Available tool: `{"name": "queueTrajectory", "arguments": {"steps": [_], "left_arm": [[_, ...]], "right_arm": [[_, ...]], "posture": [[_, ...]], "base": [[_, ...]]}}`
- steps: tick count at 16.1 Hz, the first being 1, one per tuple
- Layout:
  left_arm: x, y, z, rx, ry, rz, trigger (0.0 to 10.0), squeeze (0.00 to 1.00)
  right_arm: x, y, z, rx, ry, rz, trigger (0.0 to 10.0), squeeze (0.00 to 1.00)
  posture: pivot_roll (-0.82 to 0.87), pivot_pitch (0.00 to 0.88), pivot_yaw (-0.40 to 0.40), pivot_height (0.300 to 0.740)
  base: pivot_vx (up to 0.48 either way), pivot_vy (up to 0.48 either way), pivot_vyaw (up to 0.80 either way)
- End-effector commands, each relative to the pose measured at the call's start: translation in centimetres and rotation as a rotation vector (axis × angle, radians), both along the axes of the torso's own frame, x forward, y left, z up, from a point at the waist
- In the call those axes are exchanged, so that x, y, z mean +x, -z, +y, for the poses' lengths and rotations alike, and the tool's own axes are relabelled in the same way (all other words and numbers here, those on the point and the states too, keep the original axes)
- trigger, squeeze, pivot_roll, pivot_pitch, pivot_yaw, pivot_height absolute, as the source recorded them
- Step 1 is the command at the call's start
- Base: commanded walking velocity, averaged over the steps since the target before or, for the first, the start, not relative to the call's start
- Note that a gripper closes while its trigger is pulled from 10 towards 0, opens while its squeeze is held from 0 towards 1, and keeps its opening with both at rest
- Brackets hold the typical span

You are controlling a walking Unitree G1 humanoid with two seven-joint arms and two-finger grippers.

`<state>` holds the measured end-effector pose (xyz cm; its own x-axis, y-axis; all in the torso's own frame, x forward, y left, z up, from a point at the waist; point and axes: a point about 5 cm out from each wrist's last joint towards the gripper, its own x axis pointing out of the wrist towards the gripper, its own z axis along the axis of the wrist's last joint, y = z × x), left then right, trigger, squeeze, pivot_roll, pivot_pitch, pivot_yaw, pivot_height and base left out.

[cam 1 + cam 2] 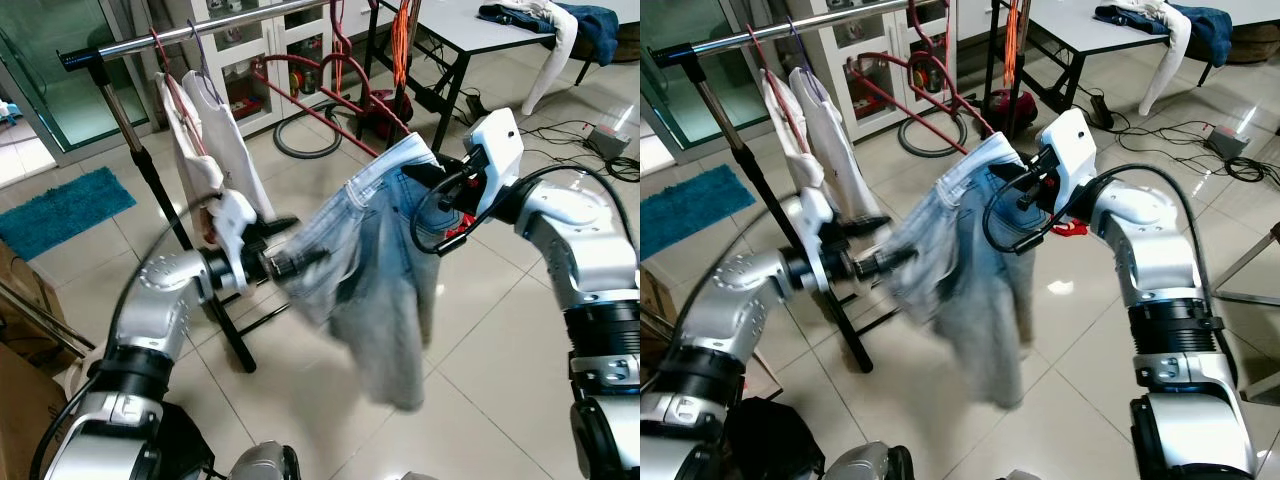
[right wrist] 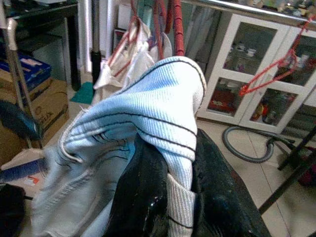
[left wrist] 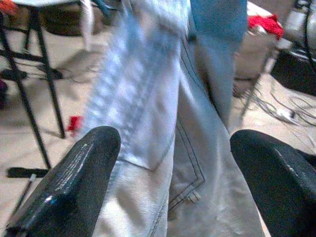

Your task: Hang hanger

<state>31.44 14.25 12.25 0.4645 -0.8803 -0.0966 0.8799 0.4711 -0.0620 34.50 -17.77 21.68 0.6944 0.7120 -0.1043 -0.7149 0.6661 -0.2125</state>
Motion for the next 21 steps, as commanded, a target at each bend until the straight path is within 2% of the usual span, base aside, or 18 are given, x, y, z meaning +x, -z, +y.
{"name": "queueTrajectory", "arguments": {"steps": [1,2,5,7,9,12,17,21], "left_arm": [[-0.3,0.2,0.2,0.034,0.024,0.007,10.0,0.0],[-0.3,0.5,0.5,0.065,0.019,0.018,10.0,0.0],[0.0,0.7,1.3,0.105,-0.009,0.024,10.0,0.0],[0.5,-0.7,1.8,0.044,-0.035,0.005,10.0,0.0],[0.6,-0.8,1.9,0.043,-0.04,-0.003,10.0,0.0],[0.5,-0.1,2.2,0.08,-0.047,0.007,10.0,0.0],[0.2,2.0,1.4,0.115,-0.04,0.06,10.0,0.0],[0.2,3.2,1.3,0.134,-0.065,0.086,10.0,0.0]], "right_arm": [[-0.3,-3.5,0.4,0.028,-0.053,-0.109,10.0,0.0],[-0.7,-4.5,0.4,0.043,-0.088,-0.116,10.0,0.0],[-1.3,-5.3,0.0,0.024,-0.123,-0.117,10.0,0.0],[-1.3,-4.3,-0.9,-0.024,-0.101,-0.085,10.0,0.0],[-1.3,-3.7,-1.1,-0.027,-0.092,-0.06,10.0,0.0],[-1.4,-3.4,-1.2,-0.035,-0.093,-0.044,10.0,0.0],[-2.1,-4.5,-0.4,-0.011,-0.145,-0.061,10.0,0.0],[-3.1,-3.5,-0.4,-0.028,-0.166,-0.018,10.0,0.0]], "posture": [[-0.12,0.0,0.078,0.74],[-0.12,0.0,0.078,0.74],[-0.12,0.0,0.079,0.74],[-0.12,0.0,0.079,0.74],[-0.12,0.0,0.079,0.74],[-0.12,0.0,0.081,0.74],[-0.13,0.0,0.082,0.74],[-0.13,0.0,0.08,0.74]], "base": [[0.0,0.0,0.0],[0.0,0.0,0.0],[0.0,0.0,0.0],[0.0,0.0,0.0],[0.0,0.0,0.0],[0.0,0.0,0.0],[0.0,0.0,0.0],[0.0,0.0,0.0]]}}
